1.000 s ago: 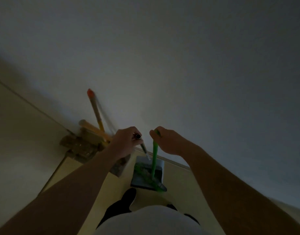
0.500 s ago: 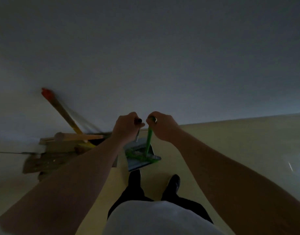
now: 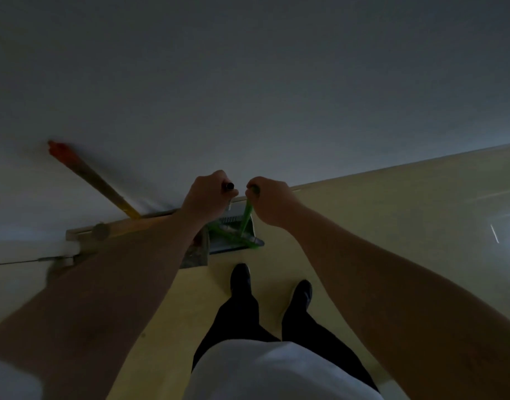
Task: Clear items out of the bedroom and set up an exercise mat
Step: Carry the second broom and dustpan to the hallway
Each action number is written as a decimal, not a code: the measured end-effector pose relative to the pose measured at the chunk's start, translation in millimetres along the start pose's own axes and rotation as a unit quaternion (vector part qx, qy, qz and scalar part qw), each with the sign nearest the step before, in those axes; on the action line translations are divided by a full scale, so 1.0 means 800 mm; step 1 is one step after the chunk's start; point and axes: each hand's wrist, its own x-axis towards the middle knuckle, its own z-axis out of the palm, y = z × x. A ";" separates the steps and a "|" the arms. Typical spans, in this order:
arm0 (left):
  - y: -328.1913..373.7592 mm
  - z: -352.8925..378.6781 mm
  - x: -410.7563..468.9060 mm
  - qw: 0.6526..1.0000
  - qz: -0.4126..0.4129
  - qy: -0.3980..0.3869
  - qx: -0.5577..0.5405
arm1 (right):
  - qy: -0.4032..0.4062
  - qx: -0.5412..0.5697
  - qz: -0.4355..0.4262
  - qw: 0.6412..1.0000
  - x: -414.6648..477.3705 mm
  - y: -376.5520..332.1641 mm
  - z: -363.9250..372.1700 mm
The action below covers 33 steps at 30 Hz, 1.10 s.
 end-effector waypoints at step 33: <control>-0.037 -0.023 -0.017 0.980 -0.130 0.144 -0.043 | 0.044 0.009 0.032 0.999 0.104 -0.033 0.021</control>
